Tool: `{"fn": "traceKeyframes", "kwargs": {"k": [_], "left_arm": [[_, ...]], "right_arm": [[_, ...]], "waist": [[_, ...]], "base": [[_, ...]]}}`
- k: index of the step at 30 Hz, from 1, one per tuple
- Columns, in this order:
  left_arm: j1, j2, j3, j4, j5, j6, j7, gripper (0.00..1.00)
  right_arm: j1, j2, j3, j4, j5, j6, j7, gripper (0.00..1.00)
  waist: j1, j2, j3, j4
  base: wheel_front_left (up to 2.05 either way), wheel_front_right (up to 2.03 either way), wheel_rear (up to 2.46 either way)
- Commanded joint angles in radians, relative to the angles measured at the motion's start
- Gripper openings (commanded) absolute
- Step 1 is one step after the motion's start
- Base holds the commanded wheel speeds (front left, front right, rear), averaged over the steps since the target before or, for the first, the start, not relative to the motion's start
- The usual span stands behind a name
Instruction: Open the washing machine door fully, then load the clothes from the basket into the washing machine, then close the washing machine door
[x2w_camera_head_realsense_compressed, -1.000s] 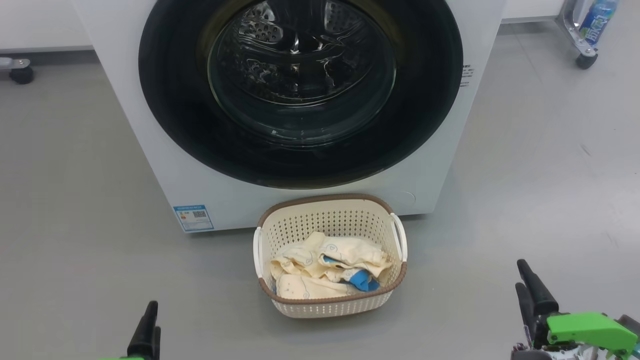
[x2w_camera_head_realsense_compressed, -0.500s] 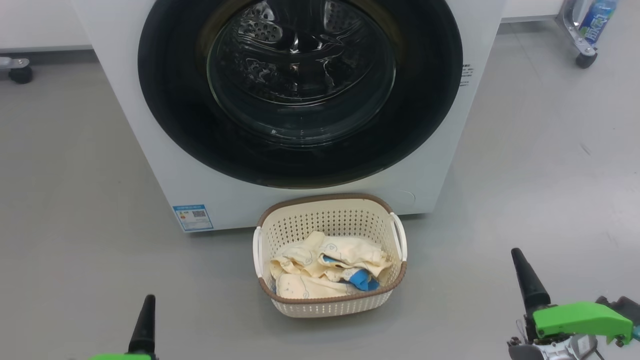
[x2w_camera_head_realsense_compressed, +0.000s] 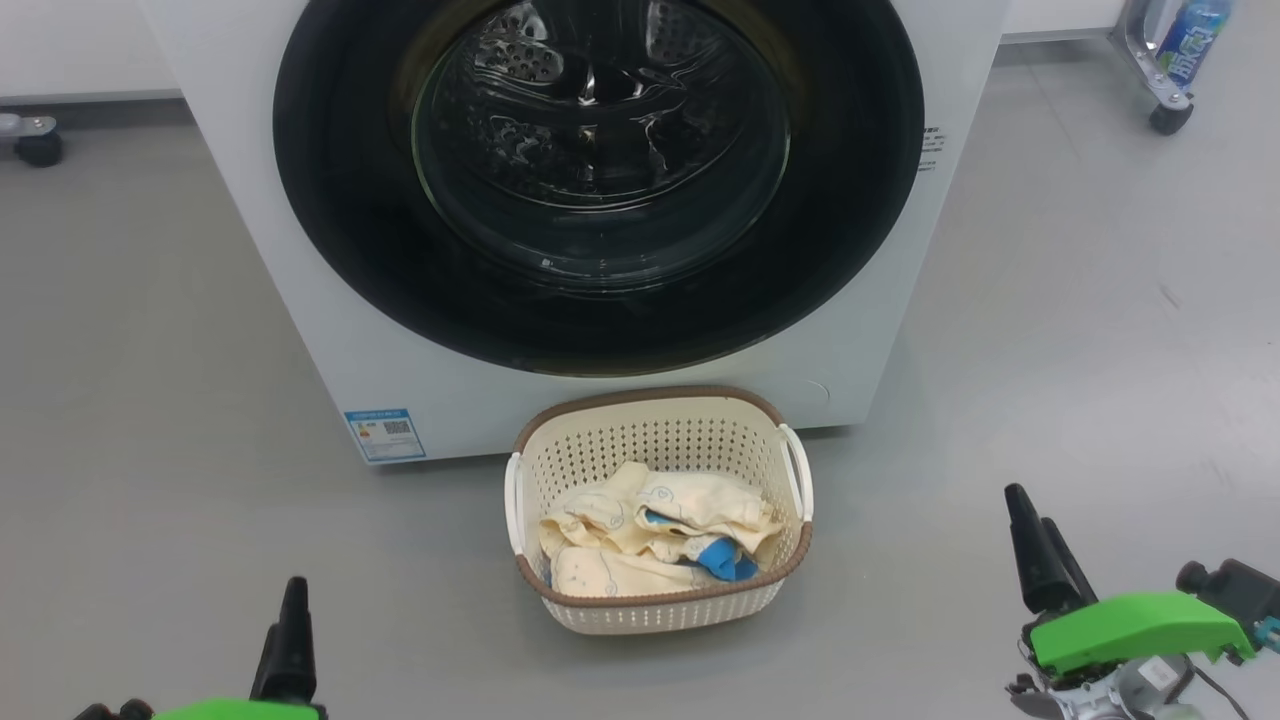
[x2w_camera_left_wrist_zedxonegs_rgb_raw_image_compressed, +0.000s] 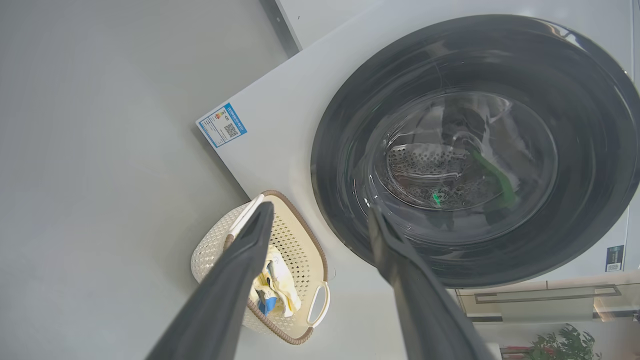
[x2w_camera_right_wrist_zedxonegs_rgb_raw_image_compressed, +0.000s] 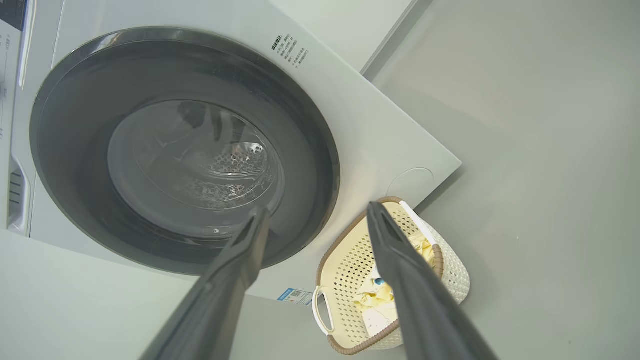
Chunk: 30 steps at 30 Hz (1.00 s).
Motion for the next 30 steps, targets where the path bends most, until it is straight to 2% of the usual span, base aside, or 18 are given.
{"fn": "traceKeyframes", "kwargs": {"k": [1,30], "left_arm": [[-0.019,0.017,0.012,-0.041,0.038,0.0,-0.015,1.0],[-0.001,0.024,-0.018,-0.111,0.485,-0.001,-0.1,1.0]], "right_arm": [[-0.059,-0.023,0.019,-0.044,-0.045,0.002,-0.017,1.0],[-0.064,-0.061,0.097,-0.072,-0.546,0.003,-0.102,1.0]], "waist": [[0.0,0.0,0.0,0.0],[0.0,0.0,0.007,0.0]], "base": [[0.0,0.0,0.0],[0.0,0.0,0.0]]}}
